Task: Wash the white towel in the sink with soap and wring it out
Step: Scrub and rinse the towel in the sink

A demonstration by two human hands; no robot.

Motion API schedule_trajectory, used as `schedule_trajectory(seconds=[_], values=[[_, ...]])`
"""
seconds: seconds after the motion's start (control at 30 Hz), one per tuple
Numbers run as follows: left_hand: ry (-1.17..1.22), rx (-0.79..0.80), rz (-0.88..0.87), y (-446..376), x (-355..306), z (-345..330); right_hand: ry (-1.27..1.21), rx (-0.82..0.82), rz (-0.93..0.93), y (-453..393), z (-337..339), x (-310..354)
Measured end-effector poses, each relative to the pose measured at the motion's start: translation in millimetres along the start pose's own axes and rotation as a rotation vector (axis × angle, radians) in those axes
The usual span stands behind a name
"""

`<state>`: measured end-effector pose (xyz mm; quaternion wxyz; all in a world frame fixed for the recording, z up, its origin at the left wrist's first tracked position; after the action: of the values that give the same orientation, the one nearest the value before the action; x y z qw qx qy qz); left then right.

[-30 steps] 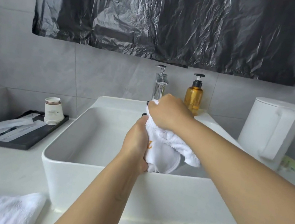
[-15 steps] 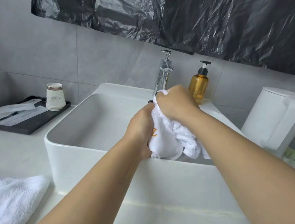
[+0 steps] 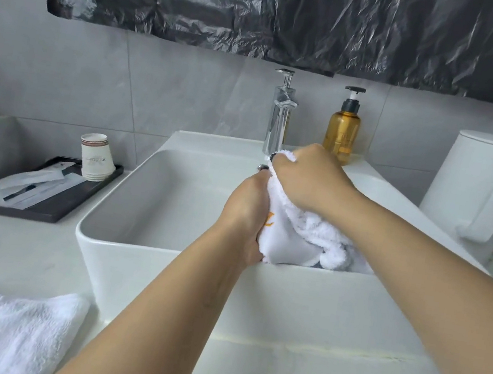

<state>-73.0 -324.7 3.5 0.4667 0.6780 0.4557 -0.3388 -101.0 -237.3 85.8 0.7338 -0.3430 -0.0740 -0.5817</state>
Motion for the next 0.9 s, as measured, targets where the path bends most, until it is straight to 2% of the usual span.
schedule_trajectory(seconds=[0.1, 0.27, 0.33, 0.4, 0.43, 0.5, 0.63, 0.73, 0.9], values=[[0.027, 0.019, -0.035, -3.0, -2.5, -1.9, -0.070, 0.023, -0.134, -20.3, -11.2, -25.0], [0.034, -0.052, -0.024, -7.0, -3.1, 7.3, -0.199, 0.037, -0.060, 17.0, -10.1, -18.2], [-0.009, -0.075, -0.024, -10.5, -4.4, 8.9, -0.158, 0.027, 0.026, 41.8, 4.2, -0.4], [-0.083, -0.079, -0.025, -8.7, -4.1, 7.4, 0.003, 0.013, 0.105, 55.1, 13.2, 14.6], [-0.104, -0.064, -0.019, -9.8, -3.1, 5.7, 0.102, -0.009, 0.140, 55.8, 14.5, 20.9], [-0.065, -0.010, 0.014, -11.5, 1.2, 2.0, 0.149, -0.040, 0.155, 48.5, 12.3, 27.2], [-0.036, 0.002, 0.022, -10.7, -0.1, 1.1, 0.032, -0.030, 0.014, 1.8, -1.5, -1.5], [-0.014, 0.025, 0.005, -6.1, 1.4, -4.1, 0.074, 0.001, -0.069, -19.5, -7.7, -20.4], [0.068, -0.062, -0.021, -6.6, -2.7, 7.2, -0.010, 0.106, 0.002, -2.2, -13.9, -7.8]])
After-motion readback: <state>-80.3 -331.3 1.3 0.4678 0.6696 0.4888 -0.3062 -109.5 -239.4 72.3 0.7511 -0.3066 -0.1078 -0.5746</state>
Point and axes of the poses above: each hand's wrist, its own y-axis away from the middle knuckle, its own z-axis out of the back of the hand, x = y × z, the point moved 8 cm from there along -y, towards the middle knuckle, and after that the axes turned 7 degrees about z, right-handed, at the moved point
